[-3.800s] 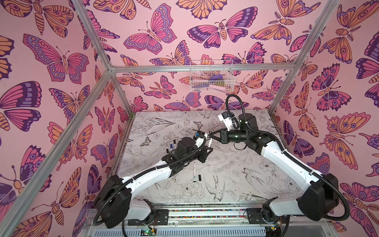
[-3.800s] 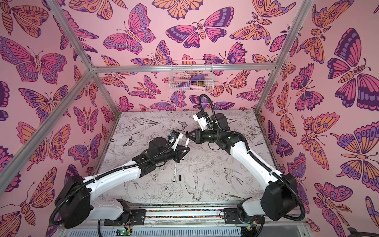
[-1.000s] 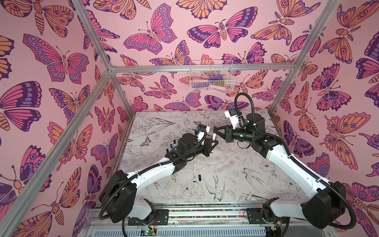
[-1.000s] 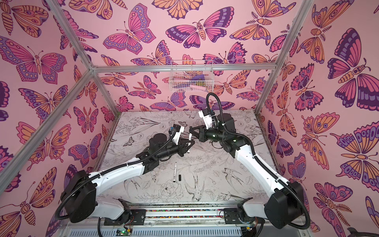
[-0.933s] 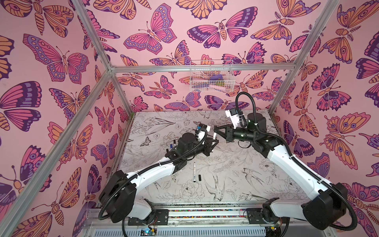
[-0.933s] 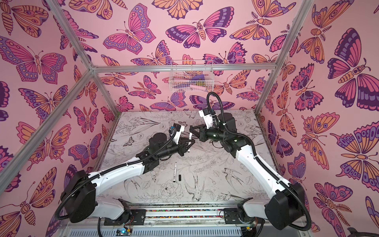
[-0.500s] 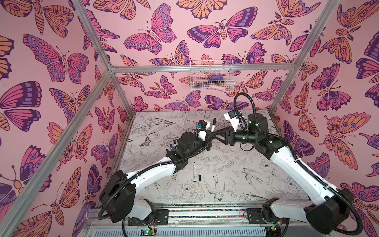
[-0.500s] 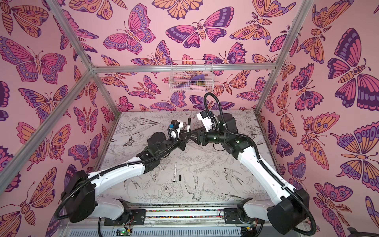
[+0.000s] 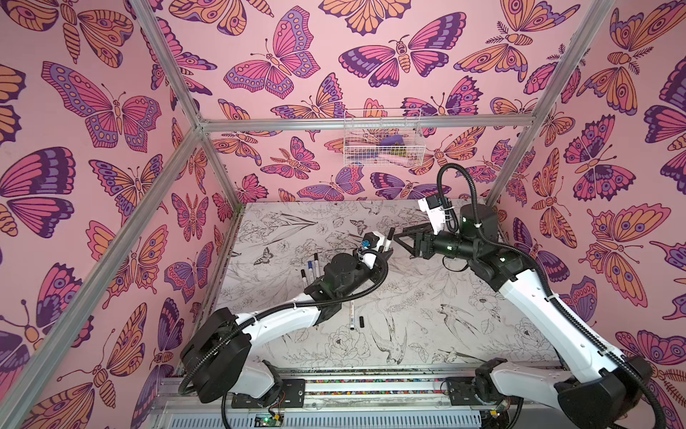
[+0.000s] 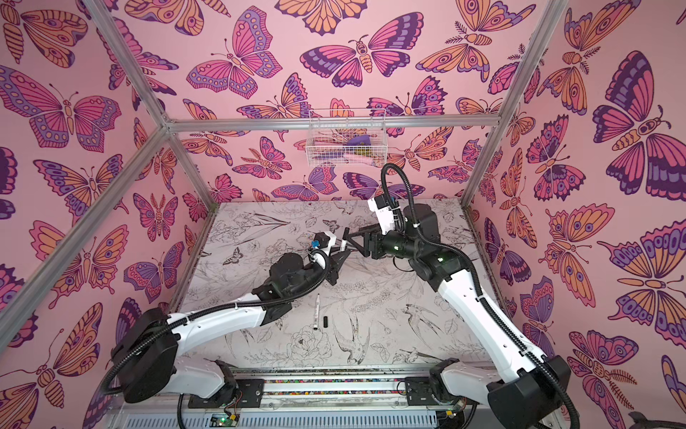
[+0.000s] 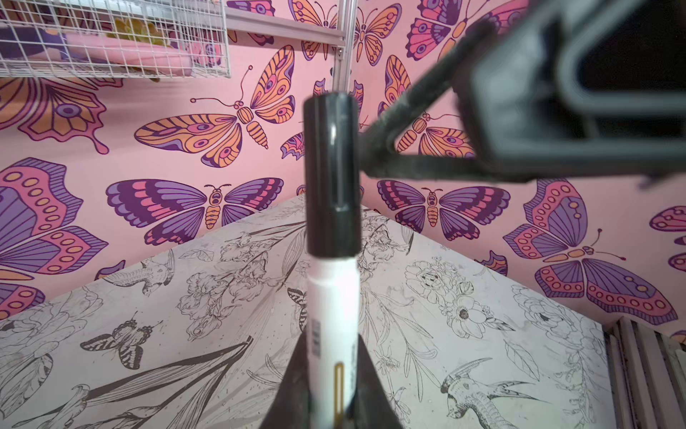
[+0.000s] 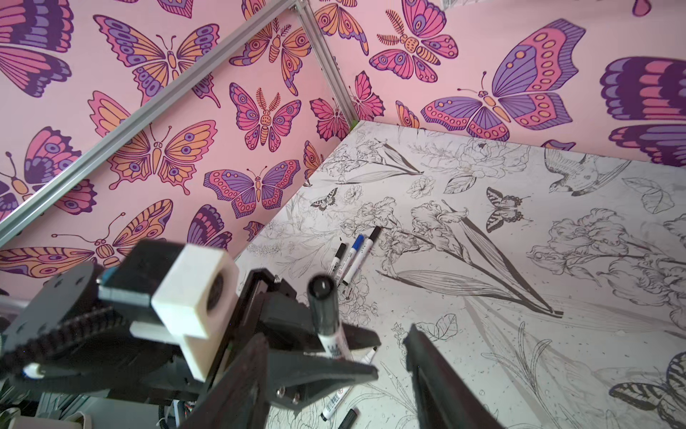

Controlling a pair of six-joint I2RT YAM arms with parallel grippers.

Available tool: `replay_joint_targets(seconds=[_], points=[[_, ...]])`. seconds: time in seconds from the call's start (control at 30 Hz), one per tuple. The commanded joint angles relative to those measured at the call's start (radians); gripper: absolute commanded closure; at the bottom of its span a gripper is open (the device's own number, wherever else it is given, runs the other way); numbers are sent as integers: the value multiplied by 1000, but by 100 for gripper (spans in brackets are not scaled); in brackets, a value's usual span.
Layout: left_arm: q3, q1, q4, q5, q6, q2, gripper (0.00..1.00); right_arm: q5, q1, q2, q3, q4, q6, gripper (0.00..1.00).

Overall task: Insert the pens into the pen caps
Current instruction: 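Open the right gripper and draw it back from the capped marker, then hold the capped marker upright with the left gripper while the right gripper hovers nearby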

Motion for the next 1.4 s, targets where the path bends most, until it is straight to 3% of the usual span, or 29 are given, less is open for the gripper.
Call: replay_joint_targets(seconds=[0.0, 0.5, 1.07, 1.37], points=[[-25, -21, 38, 4, 20, -9, 100, -2, -3, 32, 67, -11, -15, 42], [-26, -39, 40, -23, 36, -12, 100, -79, 25, 93, 76, -25, 22, 63], [-35, -39, 60, -27, 58, -26, 100, -64, 51, 103, 53, -90, 10, 80], [6, -39, 130, 5, -2, -24, 100, -83, 54, 128, 29, -104, 16, 94]])
